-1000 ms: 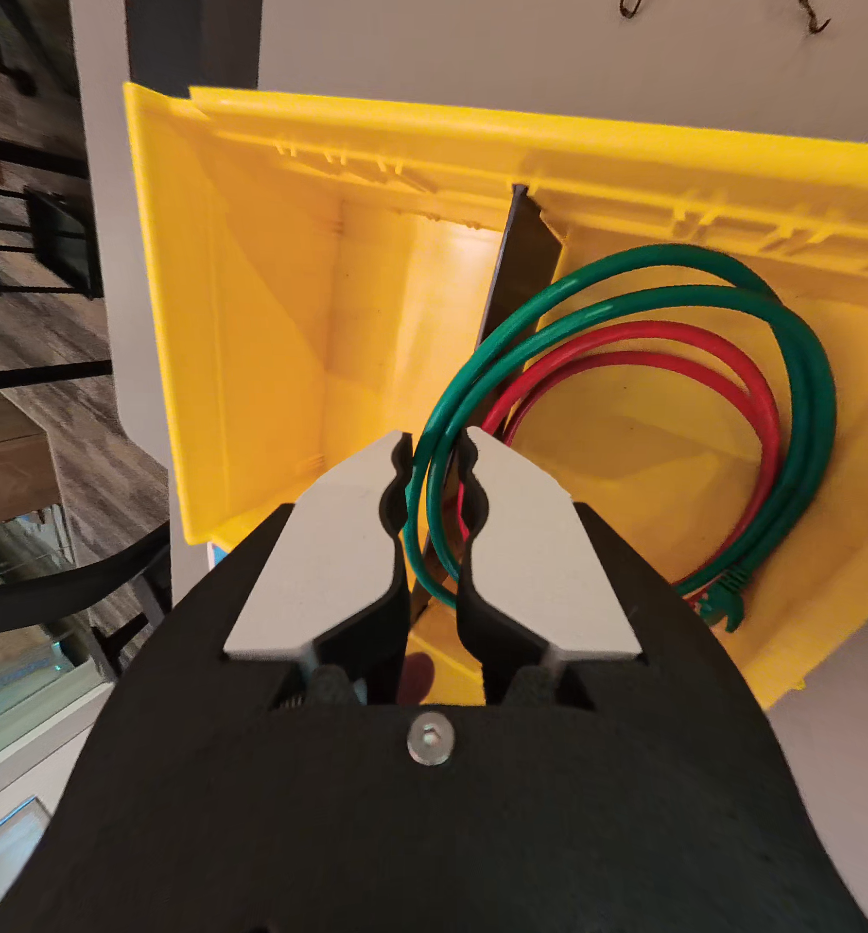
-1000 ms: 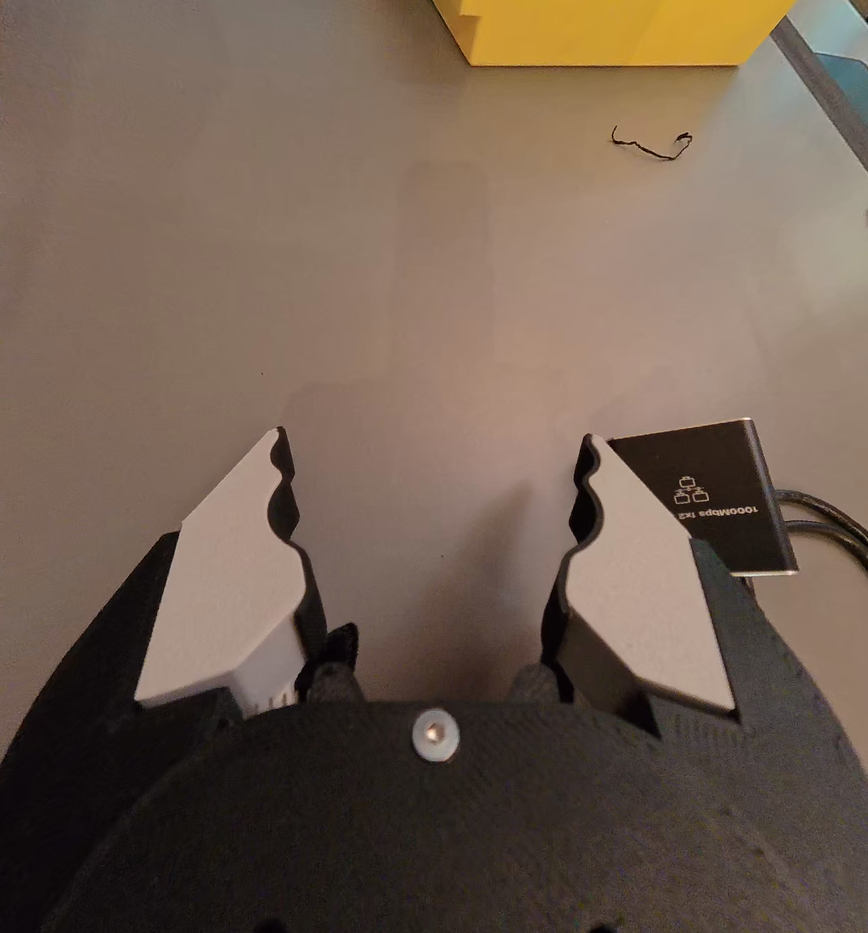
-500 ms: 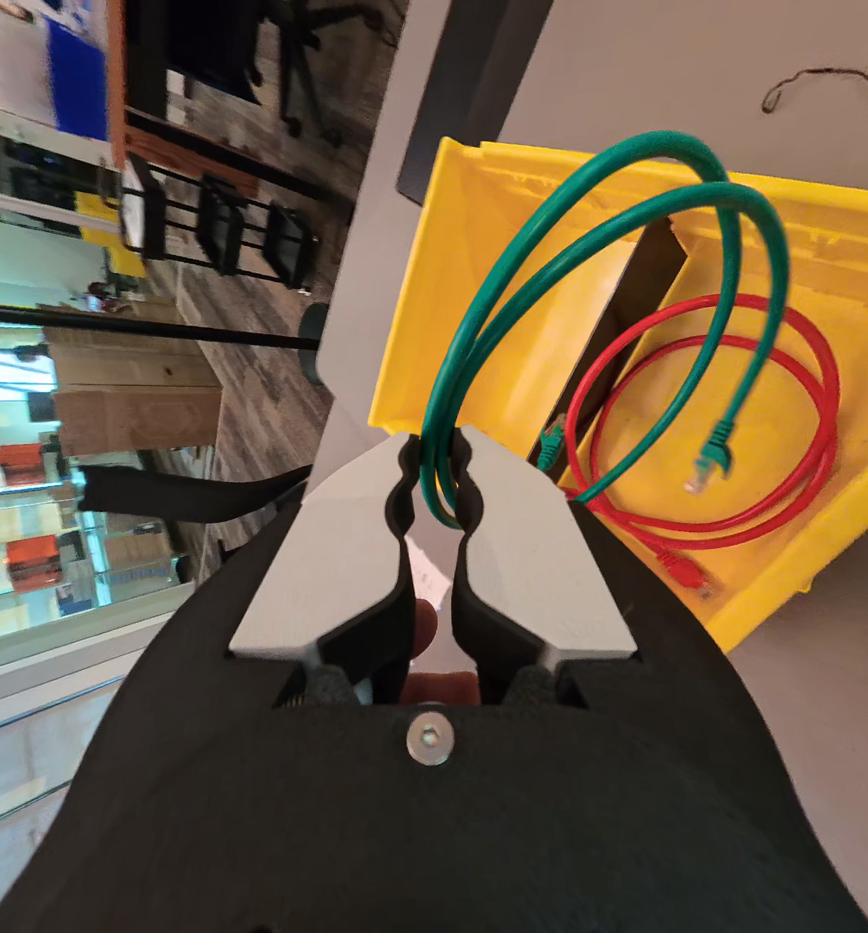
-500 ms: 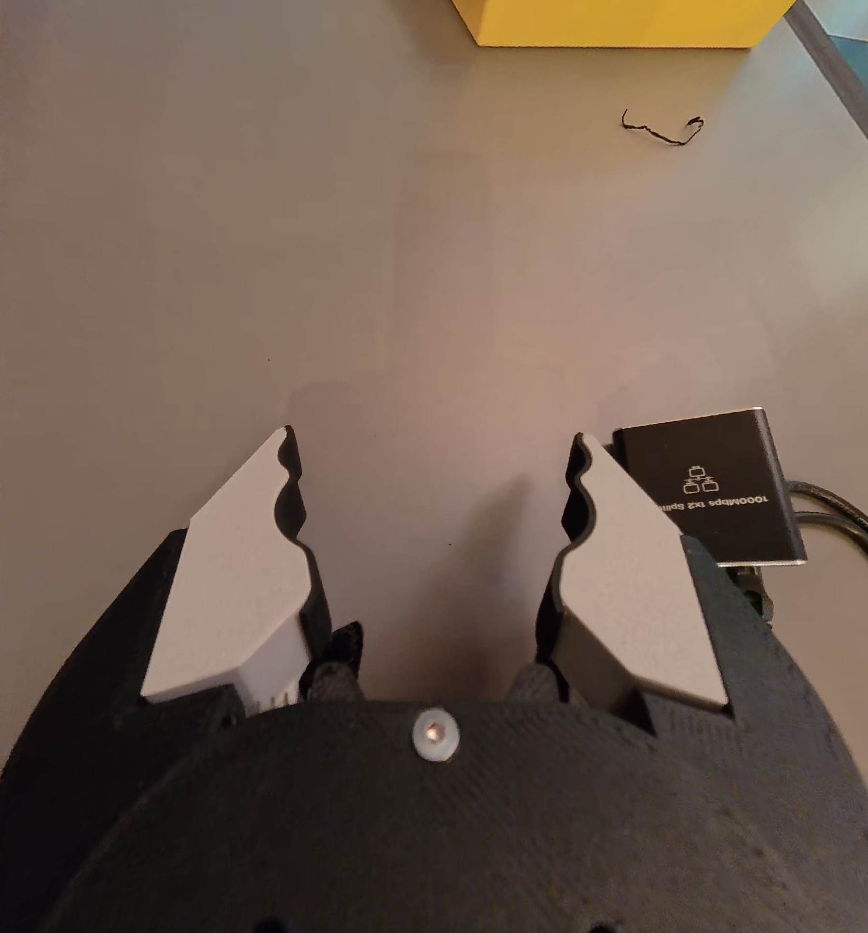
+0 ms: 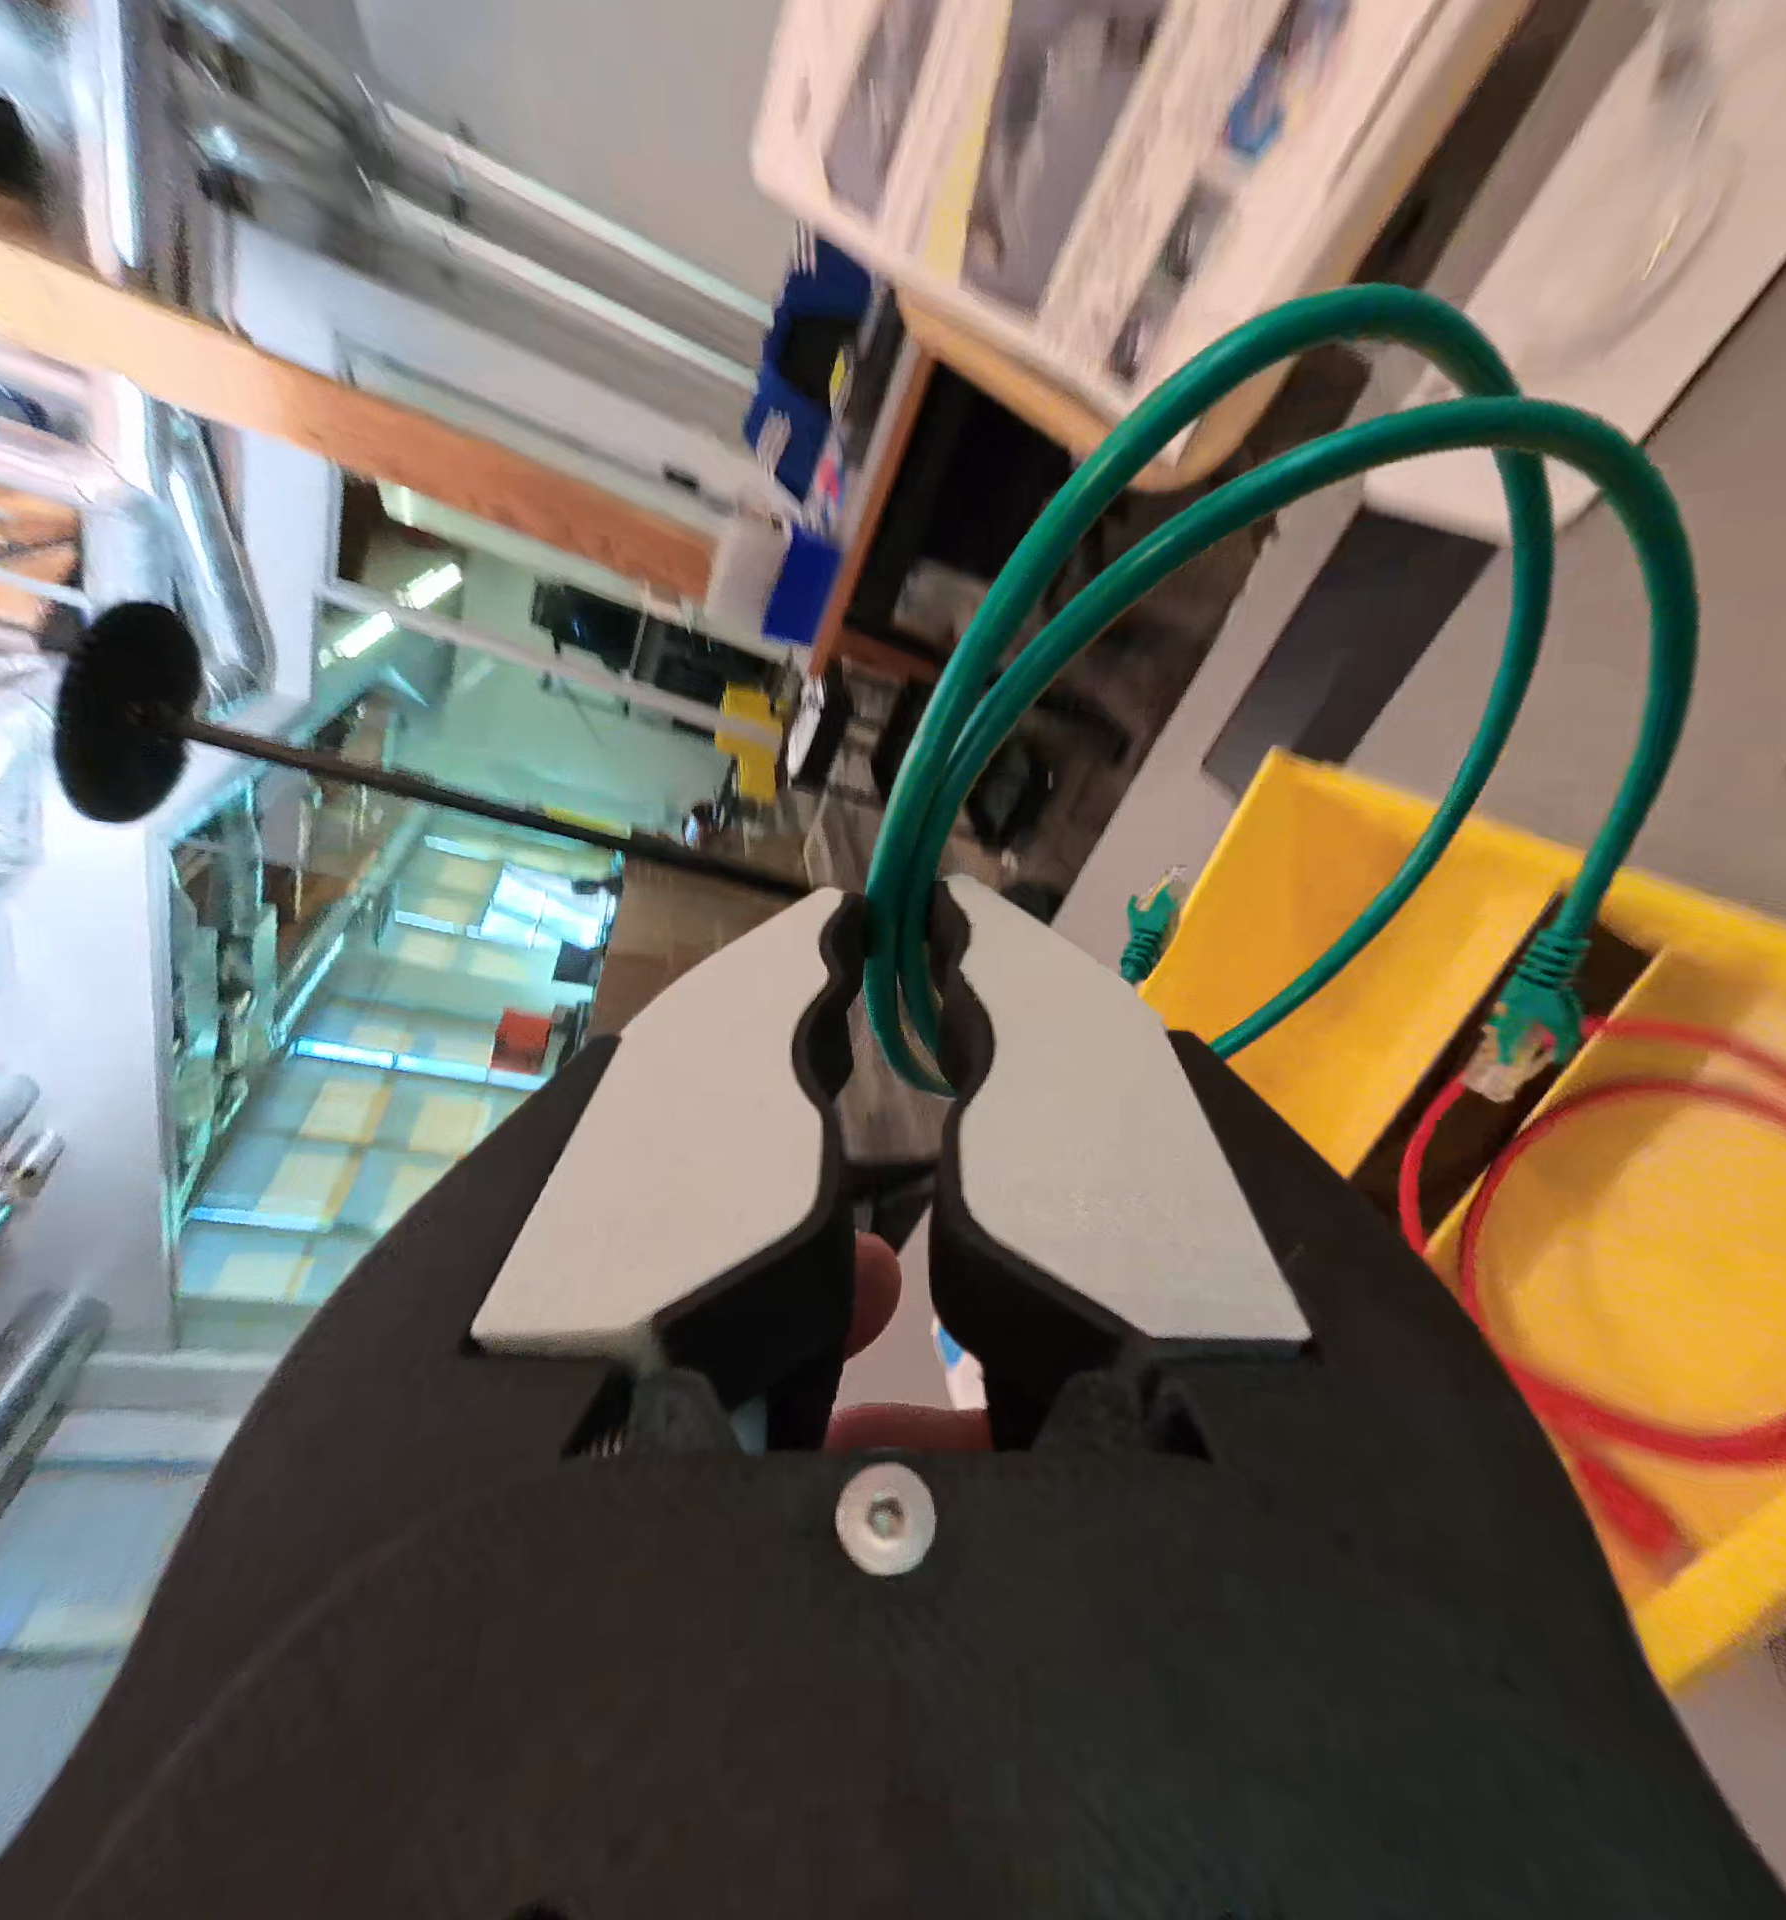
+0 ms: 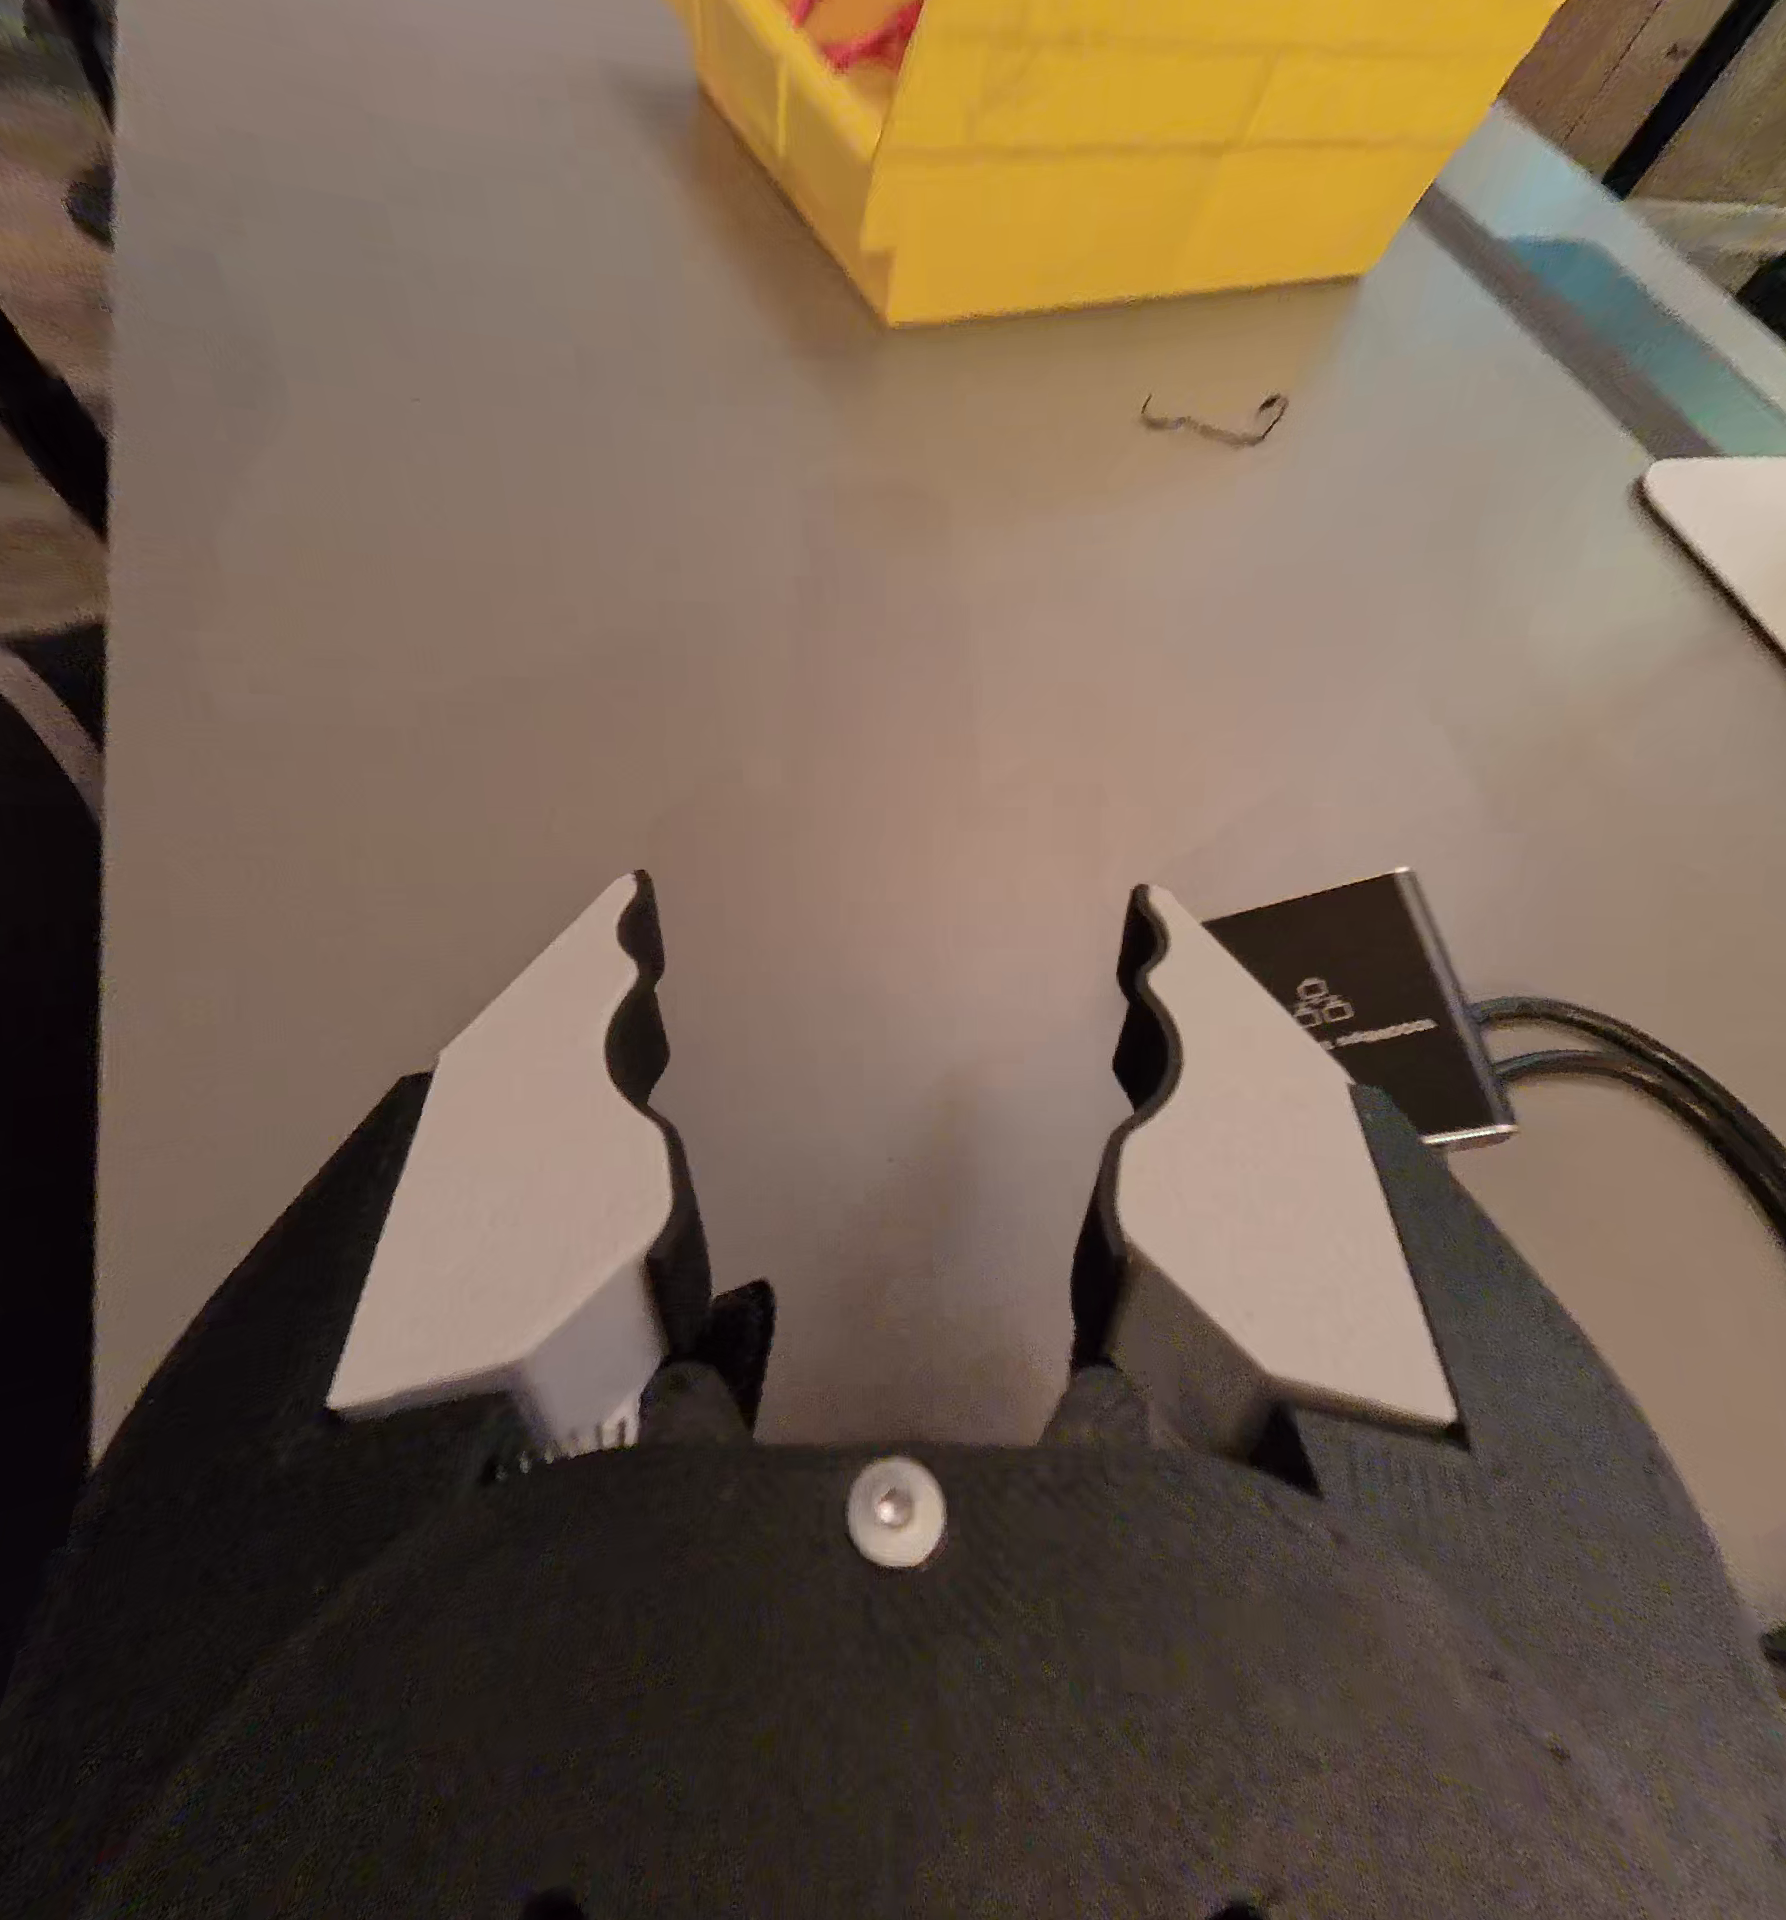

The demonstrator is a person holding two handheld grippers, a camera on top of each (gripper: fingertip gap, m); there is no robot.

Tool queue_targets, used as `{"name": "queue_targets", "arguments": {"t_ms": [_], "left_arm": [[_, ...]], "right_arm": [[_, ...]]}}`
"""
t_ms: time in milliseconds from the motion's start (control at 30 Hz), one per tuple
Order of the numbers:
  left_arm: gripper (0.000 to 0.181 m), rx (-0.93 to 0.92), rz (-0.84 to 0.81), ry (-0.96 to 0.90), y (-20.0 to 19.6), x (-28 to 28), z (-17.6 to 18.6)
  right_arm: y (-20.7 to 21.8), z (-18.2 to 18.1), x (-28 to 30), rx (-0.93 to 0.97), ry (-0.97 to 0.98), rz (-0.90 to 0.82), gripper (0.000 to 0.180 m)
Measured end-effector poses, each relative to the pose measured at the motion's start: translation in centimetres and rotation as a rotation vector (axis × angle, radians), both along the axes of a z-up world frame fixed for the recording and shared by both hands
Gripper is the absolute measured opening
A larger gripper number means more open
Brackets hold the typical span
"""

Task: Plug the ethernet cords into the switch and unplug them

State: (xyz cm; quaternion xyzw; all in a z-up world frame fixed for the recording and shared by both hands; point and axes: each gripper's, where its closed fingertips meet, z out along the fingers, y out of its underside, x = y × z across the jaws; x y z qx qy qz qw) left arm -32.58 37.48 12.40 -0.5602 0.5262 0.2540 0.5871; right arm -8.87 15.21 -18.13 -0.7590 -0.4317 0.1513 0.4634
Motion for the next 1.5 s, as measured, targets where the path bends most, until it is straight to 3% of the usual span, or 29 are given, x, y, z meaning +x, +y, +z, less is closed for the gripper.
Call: {"name": "queue_targets", "arguments": {"t_ms": [267, 467, 633, 767, 1033, 1067, 1100, 1167, 1233, 1333, 1500], "left_arm": [[0.011, -0.043, -0.434, -0.193, -8.8, 14.0, -0.9], [0.011, -0.141, -0.774, -0.326, -15.3, 22.2, -2.6], [0.011, -0.169, -0.921, -0.316, -18.9, 26.4, -4.1], [0.011, -0.185, -0.999, -0.334, -20.7, 28.3, -4.6], [0.011, -0.192, -1.055, -0.354, -22.0, 29.9, -5.1], [0.011, -0.188, -1.054, -0.371, -21.9, 29.9, -5.1], [0.011, -0.194, -1.052, -0.385, -21.8, 29.9, -5.1], [0.011, -0.204, -1.056, -0.395, -21.8, 30.0, -5.3], [0.011, -0.188, -1.054, -0.393, -21.8, 30.1, -5.2], [0.011, -0.160, -1.060, -0.389, -22.1, 30.3, -4.8], [0.010, -0.152, -1.070, -0.363, -22.4, 30.6, -4.9]], "right_arm": [[1.7, 7.3, 3.5, 0.088, 0.350, -0.135, 0.043], [2.6, 10.8, 7.2, 0.045, 0.661, -0.198, 0.056], [2.4, 13.6, 8.8, -0.024, 0.985, -0.159, 0.061], [2.3, 14.9, 9.9, -0.039, 1.088, -0.127, 0.054], [1.7, 16.7, 11.7, 0.022, 1.167, -0.093, 0.019], [1.6, 16.7, 11.9, 0.021, 1.165, -0.090, 0.009], [1.6, 16.4, 11.8, 0.008, 1.149, -0.085, 0.009], [1.6, 16.1, 11.5, -0.005, 1.126, -0.070, 0.034], [1.9, 15.7, 11.3, -0.033, 1.115, -0.084, 0.044], [2.3, 14.9, 11.2, -0.083, 1.120, -0.105, 0.044], [1.8, 15.7, 11.5, -0.083, 1.162, -0.065, 0.021]]}}
